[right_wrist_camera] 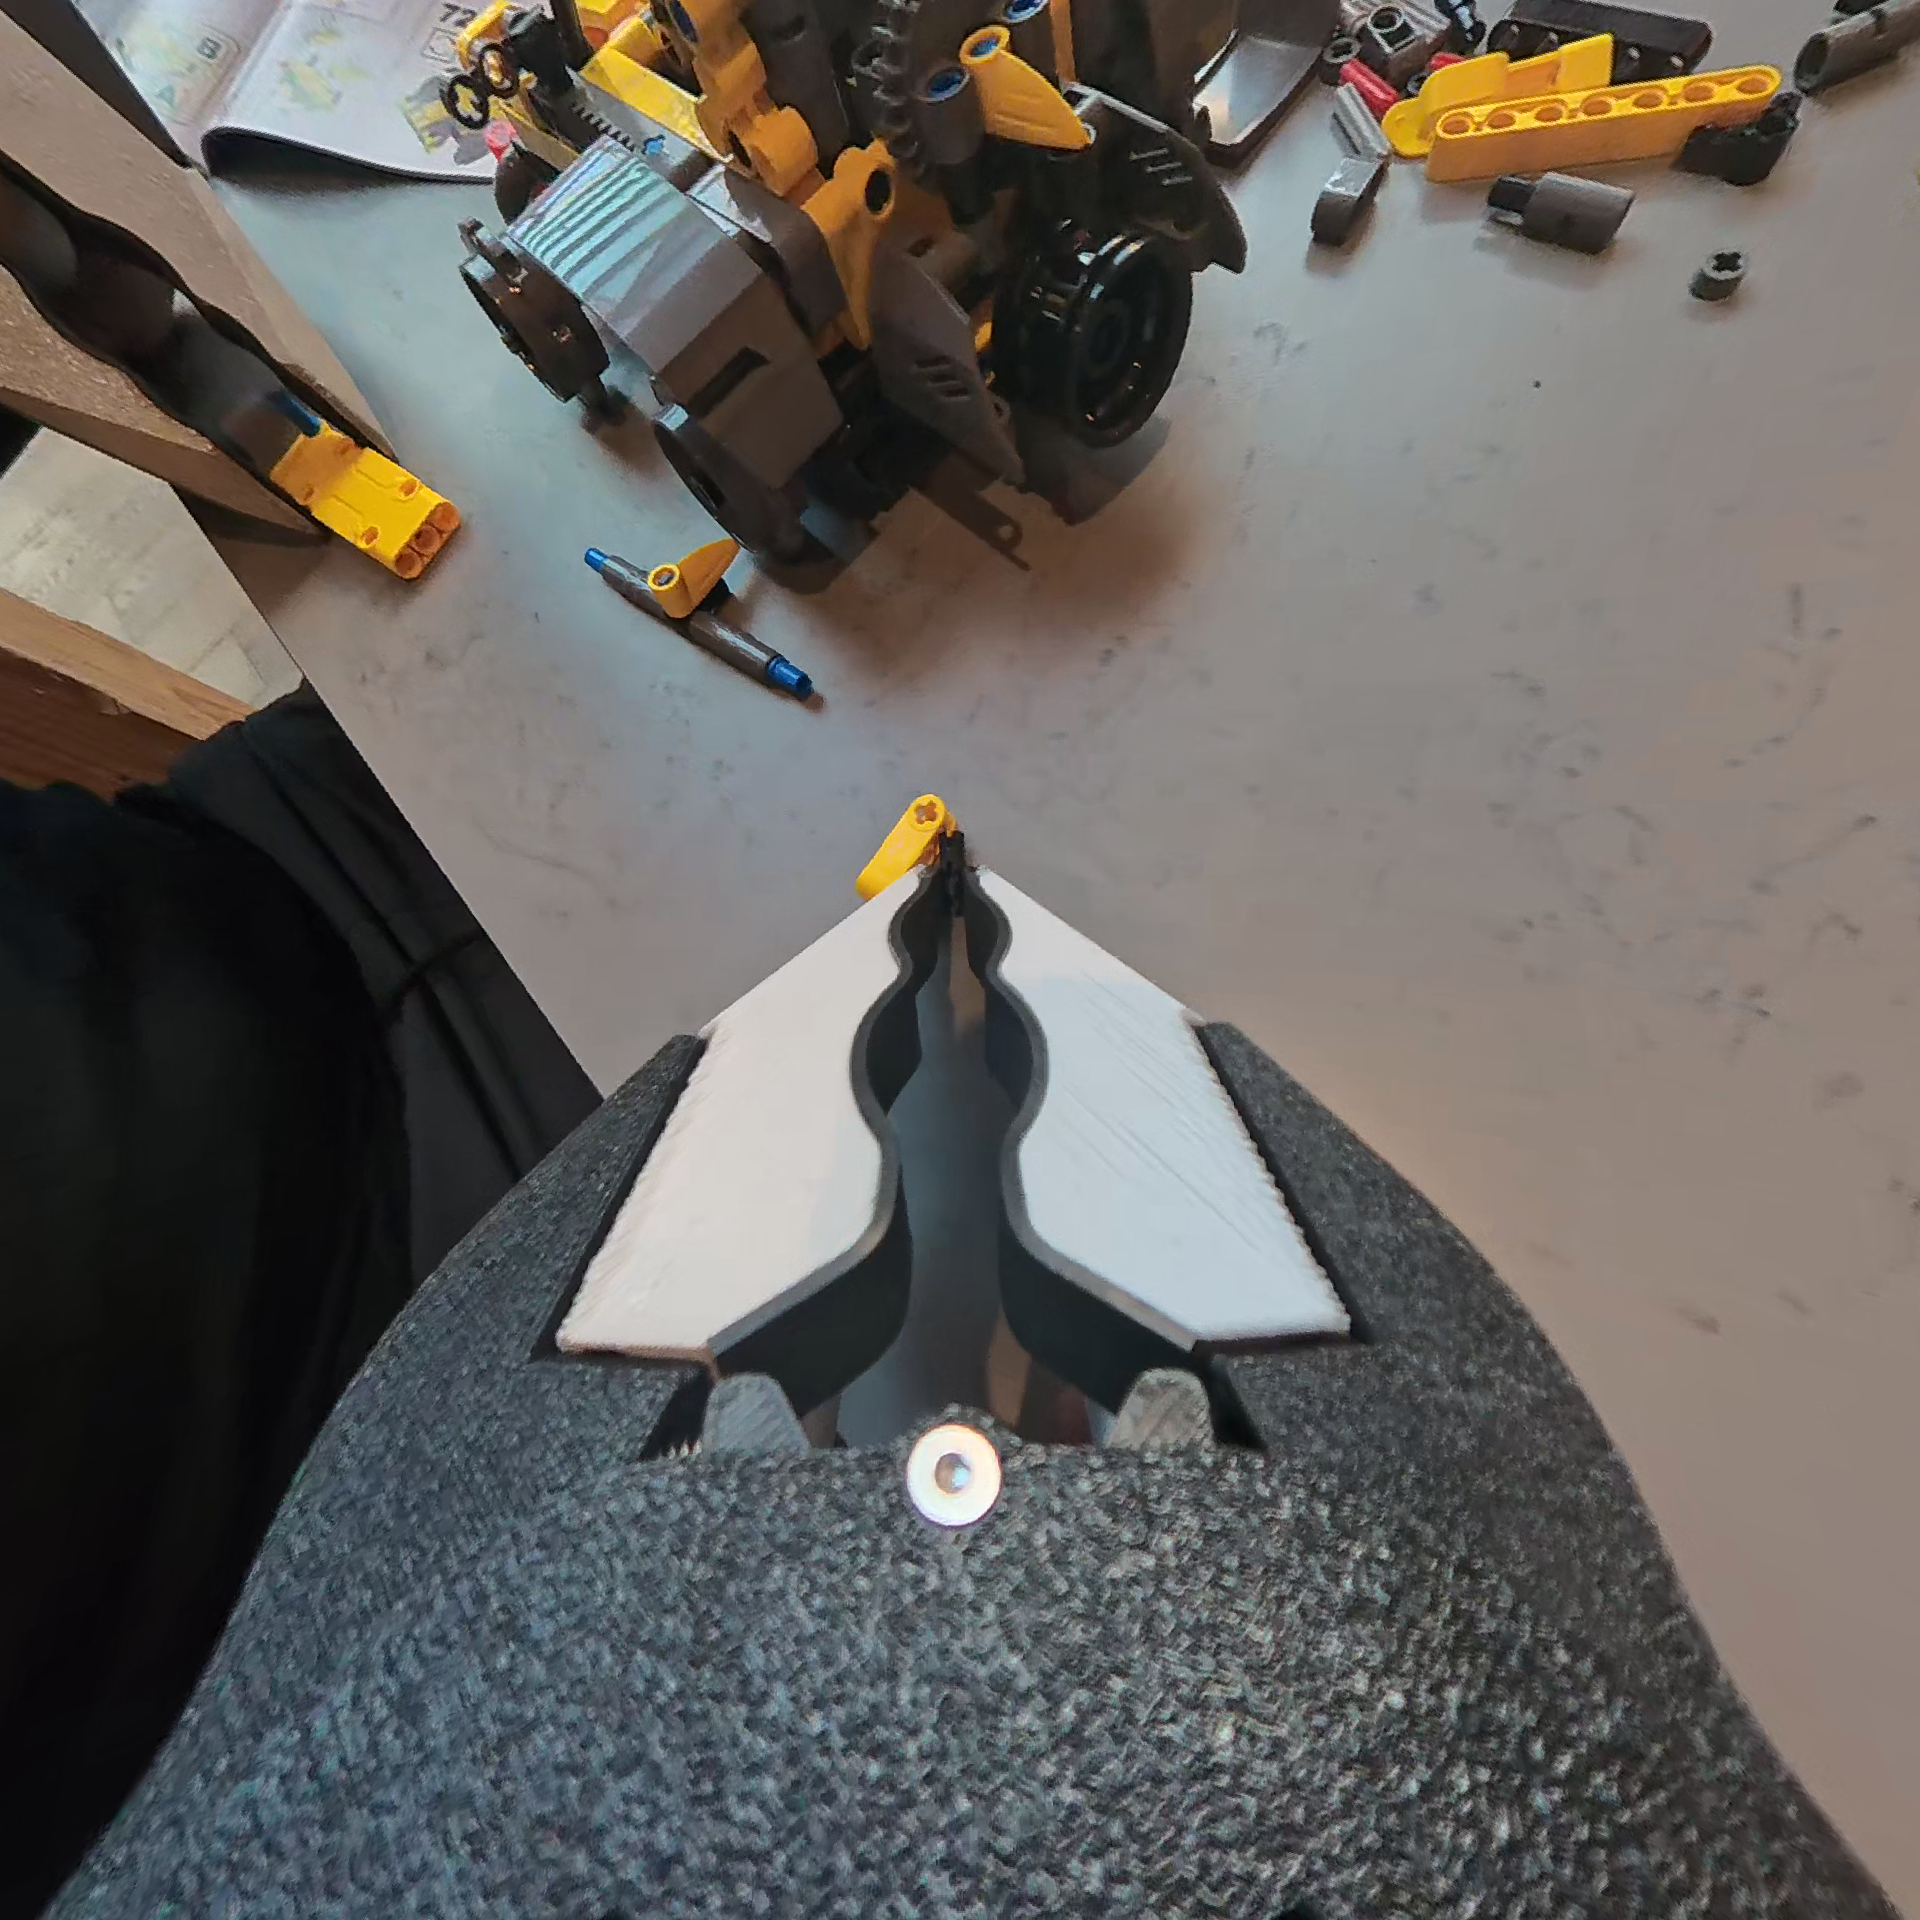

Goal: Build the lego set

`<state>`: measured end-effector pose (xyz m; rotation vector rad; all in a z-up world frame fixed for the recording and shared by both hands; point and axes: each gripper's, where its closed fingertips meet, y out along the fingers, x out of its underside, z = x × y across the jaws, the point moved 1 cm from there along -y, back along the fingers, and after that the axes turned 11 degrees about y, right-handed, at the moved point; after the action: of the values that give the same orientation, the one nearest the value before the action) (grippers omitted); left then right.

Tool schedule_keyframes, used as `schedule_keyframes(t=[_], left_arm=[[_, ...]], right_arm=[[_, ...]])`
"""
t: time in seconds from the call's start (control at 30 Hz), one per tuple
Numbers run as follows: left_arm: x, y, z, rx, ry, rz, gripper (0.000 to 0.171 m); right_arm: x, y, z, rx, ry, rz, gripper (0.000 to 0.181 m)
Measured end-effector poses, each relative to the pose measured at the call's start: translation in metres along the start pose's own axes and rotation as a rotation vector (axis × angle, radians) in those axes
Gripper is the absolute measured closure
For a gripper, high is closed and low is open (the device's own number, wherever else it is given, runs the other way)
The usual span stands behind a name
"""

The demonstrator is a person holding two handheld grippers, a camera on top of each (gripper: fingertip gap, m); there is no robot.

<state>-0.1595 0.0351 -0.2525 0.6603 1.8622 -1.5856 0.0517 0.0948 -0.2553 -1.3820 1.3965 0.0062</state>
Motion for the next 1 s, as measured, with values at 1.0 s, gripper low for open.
schedule_keyframes(t=[1.0], left_arm=[[-0.023,-0.029,-0.014,-0.125,0.076,0.006,0.134]], right_arm=[[0.003,-0.010,-0.058,-0.131,-0.170,-0.009,0.177]])
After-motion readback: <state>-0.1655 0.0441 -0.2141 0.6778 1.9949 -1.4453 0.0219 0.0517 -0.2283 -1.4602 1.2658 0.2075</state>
